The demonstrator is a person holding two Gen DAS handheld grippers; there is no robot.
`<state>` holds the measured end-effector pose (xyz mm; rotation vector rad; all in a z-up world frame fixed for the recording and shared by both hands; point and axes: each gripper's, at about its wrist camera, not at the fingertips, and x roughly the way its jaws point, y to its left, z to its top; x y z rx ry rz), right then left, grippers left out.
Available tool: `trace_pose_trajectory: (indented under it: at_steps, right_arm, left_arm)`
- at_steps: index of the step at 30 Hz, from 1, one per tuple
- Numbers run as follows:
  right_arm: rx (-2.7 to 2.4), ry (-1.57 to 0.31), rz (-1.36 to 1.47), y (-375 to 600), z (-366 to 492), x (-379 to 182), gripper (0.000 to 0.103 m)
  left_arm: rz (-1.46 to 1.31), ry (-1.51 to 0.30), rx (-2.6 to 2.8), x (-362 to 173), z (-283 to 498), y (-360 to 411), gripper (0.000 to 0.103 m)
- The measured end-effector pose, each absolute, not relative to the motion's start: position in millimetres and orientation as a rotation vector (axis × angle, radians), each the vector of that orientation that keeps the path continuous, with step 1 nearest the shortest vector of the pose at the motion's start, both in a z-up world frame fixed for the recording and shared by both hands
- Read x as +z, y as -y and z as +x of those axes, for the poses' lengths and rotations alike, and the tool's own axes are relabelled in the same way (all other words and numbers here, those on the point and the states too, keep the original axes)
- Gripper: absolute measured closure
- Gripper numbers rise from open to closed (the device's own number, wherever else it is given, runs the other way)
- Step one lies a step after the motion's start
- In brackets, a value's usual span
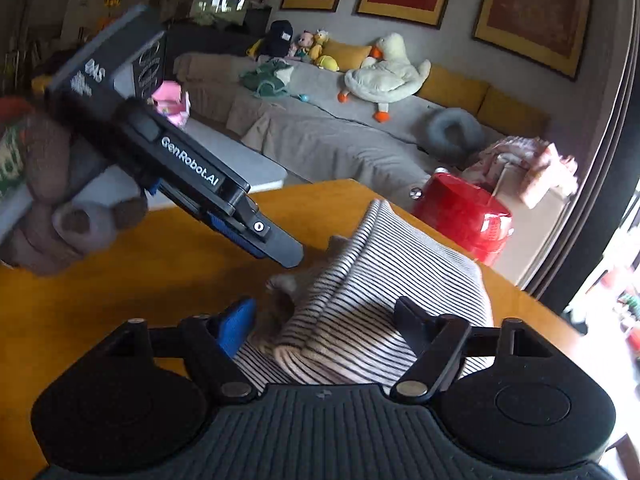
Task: Fold clothes
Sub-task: 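Grasp the sweater bundle edge with the right tool and lift it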
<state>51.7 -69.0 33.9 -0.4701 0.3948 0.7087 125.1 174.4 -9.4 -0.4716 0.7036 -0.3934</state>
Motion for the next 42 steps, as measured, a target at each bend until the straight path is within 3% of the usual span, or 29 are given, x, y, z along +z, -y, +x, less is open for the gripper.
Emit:
trace_pose_trajectory:
  at_steps: [3, 8, 12, 14, 16, 20, 25, 26, 28, 29, 31, 36, 42]
  right_arm:
    - [0.701, -0.441, -0.284, 95, 65, 57, 0.089]
    - [0.802, -0.562, 0.051, 120, 93, 76, 0.089]
    - [0.814, -0.674, 0.015, 106, 101, 39, 0.089]
    - [0.807, -0.603, -0.161, 90, 84, 34, 0.088]
    - [0.783, -0.509, -0.355, 73, 65, 31, 0.080]
    - [0.726, -0.345, -0.571, 49, 31, 24, 0.043]
    - [0.644, -0.270, -0.706, 28, 21, 3, 0.035]
    - [0.636, -0.273, -0.690, 29, 25, 3, 0.035]
    - [0.629, -0.293, -0.618, 36, 34, 8, 0.055]
    - [0.624, -0.310, -0.563, 42, 41, 14, 0.071]
    - [0.615, -0.330, -0.450, 58, 52, 28, 0.080]
    - [0.694, -0.354, -0.132, 107, 67, 77, 0.085]
    - [0.857, -0.443, -0.263, 96, 51, 69, 0.085]
  left_arm:
    - [-0.478, -0.716, -0.447, -17, 126, -168, 0.068]
    - [-0.511, -0.738, -0.506, -28, 131, -158, 0.068]
    - [-0.537, -0.743, -0.493, -30, 130, -166, 0.065]
    - [-0.549, -0.741, -0.466, -29, 128, -176, 0.063]
    - [-0.559, -0.741, -0.429, -27, 128, -185, 0.062]
    - [-0.579, -0.742, -0.409, -26, 130, -189, 0.062]
    - [-0.567, -0.780, -0.418, -34, 131, -183, 0.062]
    - [-0.571, -0.784, -0.419, -35, 131, -183, 0.062]
    - [-0.587, -0.790, -0.424, -37, 131, -184, 0.062]
    - [-0.595, -0.793, -0.426, -38, 131, -183, 0.063]
    - [-0.618, -0.802, -0.448, -40, 133, -182, 0.063]
    - [-0.643, -0.824, -0.506, -44, 142, -169, 0.063]
    - [-0.633, -0.829, -0.520, -45, 150, -159, 0.063]
